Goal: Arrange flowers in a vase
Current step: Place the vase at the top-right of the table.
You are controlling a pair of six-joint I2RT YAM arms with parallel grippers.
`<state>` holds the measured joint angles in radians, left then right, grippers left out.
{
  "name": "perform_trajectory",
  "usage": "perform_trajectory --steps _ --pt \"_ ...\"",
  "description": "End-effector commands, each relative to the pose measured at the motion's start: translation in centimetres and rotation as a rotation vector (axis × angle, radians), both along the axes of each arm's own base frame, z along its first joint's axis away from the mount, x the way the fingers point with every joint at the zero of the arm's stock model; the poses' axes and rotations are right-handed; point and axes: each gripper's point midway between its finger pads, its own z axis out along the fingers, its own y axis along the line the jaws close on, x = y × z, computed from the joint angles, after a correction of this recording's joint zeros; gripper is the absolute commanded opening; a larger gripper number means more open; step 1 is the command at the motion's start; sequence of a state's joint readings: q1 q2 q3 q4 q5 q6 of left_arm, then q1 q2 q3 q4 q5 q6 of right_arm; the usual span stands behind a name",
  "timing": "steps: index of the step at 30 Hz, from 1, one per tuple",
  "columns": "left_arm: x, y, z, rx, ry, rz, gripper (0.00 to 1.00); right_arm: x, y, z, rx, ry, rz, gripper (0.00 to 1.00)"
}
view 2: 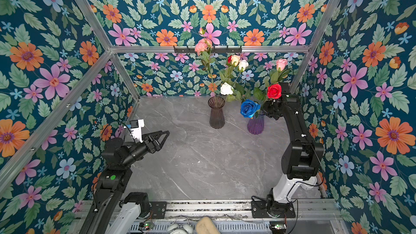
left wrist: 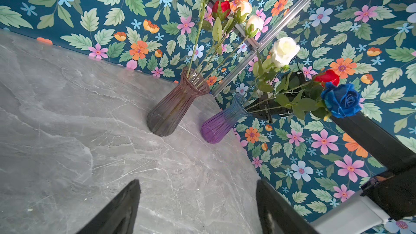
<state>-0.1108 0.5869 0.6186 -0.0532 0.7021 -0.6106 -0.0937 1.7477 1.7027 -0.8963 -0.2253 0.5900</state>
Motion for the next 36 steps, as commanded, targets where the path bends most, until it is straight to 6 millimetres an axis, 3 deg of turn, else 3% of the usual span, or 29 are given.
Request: perform_trajectory --steps 1,13,18,25,30,36 --pt "0.0 0.0 0.6 0.014 -0.031 -0.002 0.83 1.7 0.4 1.3 0.014 -0.080 0.027 0.00" --pt "-0.3 0.0 0.5 0.018 -0.027 -0.009 0.83 3.3 0.0 0.6 0.031 -0.074 0.017 0.00" --pt "-0.4 0.0 0.5 0.029 -0.029 -0.005 0.84 3.4 -0.1 0.6 0.027 -0.078 0.011 0.16" --pt "-0.4 0.0 0.7 0.029 -0.033 -0.010 0.84 3.5 -0.2 1.0 0.034 -0.089 -0.006 0.29" --pt "-0.5 0.0 0.9 0.029 -0.037 -0.012 0.84 3.5 -0.2 1.4 0.036 -0.096 -0.006 0.33" --pt "-0.5 0.0 0.8 0.029 -0.033 -0.011 0.84 3.2 0.1 2.8 0.062 -0.127 0.000 0.45"
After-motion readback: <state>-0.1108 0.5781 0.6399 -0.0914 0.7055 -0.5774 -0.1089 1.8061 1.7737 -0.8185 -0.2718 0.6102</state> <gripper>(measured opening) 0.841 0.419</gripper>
